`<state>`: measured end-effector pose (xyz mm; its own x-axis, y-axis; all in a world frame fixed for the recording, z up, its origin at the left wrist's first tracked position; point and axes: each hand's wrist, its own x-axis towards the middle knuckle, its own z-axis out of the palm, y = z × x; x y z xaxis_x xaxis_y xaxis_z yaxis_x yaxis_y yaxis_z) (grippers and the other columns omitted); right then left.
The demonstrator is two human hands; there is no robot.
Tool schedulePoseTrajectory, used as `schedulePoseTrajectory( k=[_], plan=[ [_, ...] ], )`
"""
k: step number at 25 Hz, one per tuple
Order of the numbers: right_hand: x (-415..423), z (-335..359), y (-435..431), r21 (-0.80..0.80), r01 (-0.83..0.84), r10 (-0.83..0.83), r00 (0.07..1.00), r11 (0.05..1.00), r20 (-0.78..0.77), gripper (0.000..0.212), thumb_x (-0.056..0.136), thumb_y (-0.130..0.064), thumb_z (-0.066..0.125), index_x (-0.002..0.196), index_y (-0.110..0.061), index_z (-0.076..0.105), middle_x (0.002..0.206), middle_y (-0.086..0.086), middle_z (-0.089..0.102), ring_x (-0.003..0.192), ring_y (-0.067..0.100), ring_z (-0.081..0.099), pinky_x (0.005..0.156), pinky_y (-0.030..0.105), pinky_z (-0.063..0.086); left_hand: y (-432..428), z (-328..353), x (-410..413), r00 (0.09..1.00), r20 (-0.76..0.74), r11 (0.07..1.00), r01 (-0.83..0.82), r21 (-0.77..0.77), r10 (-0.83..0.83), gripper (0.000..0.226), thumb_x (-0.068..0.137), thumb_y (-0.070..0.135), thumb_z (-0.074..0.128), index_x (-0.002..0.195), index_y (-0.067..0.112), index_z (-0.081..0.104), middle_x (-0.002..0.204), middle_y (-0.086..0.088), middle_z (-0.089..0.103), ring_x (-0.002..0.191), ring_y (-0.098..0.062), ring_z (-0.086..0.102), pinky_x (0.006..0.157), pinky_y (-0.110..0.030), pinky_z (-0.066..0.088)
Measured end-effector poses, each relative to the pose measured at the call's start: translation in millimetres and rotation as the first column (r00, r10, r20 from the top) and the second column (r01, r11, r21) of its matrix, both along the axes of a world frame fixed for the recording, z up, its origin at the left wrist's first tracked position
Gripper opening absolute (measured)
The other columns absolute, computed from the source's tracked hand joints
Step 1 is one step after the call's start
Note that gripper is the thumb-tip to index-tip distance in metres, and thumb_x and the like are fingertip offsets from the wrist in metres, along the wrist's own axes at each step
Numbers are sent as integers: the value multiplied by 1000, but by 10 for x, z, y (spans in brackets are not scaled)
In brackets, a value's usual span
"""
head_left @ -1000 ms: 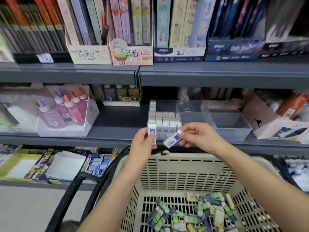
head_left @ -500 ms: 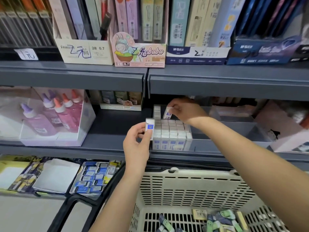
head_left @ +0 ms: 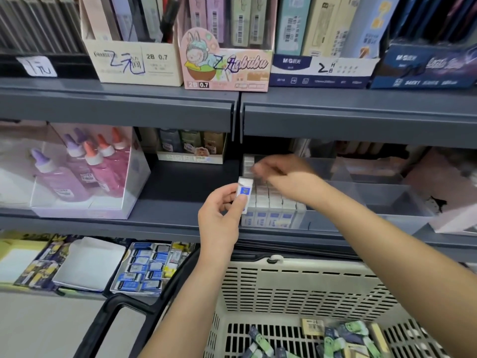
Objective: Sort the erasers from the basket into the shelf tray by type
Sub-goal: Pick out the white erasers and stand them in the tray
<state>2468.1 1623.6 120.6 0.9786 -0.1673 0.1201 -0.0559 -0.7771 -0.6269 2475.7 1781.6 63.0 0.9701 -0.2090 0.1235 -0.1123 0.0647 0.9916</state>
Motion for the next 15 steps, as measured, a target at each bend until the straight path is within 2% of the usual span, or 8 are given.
schedulePoseTrajectory(
  k=[2,4,6,9,12,13,15],
  plan=[
    [-172,40,165,105,-117,117,993,988,8,17,90,-37,54,99,-26,64,94,-7,69,87,11,66,82,30,52,-17,-10,-17,1000,5,1000,8,-11,-8,17,86,17,65,100,25,67,91,1,69,85,-18,62,76,-22,52],
    [-265,53,203,144,-150,156,987,978,-30,7,90,-28,56,96,-28,59,89,-7,67,81,9,67,80,31,54,-34,-22,-31,1000,12,1000,7,-9,-7,17,86,18,66,102,21,67,93,0,69,87,-22,62,79,-27,53],
    [-246,106,107,196,-89,95,995,977,-21,6,89,-22,58,93,-27,59,88,-6,67,79,10,67,78,30,54,-39,-47,-25,1000,19,999,-6,36,5,21,85,22,67,105,24,63,99,7,66,89,-16,60,82,-24,50],
    [-94,186,-159,230,110,-119,993,967,24,11,89,-18,58,93,-27,60,91,-3,70,81,12,66,78,27,52,-49,-94,-1,999,8,974,42,221,-45,40,85,26,66,123,27,52,112,17,56,101,-4,53,89,-21,41],
    [124,143,-336,3,216,-215,974,976,72,16,91,-16,51,100,-13,64,106,8,68,95,23,63,84,32,49,-72,-113,12,995,-13,954,98,284,-98,43,87,25,64,128,21,51,104,25,54,97,4,54,84,-17,40],
    [180,103,-355,-73,203,-198,978,976,72,19,92,-16,50,104,-13,65,109,8,67,97,23,62,85,30,48,-73,-110,14,995,-15,952,102,288,-102,42,87,25,64,127,21,51,100,28,53,95,8,54,81,-15,40],
    [269,14,-360,-127,140,-138,990,982,25,21,92,-19,49,108,-17,63,108,4,67,93,20,62,81,25,47,-65,-109,24,994,-21,955,113,275,-111,40,87,24,64,125,23,52,100,28,54,92,10,54,77,-13,42]
  ],
)
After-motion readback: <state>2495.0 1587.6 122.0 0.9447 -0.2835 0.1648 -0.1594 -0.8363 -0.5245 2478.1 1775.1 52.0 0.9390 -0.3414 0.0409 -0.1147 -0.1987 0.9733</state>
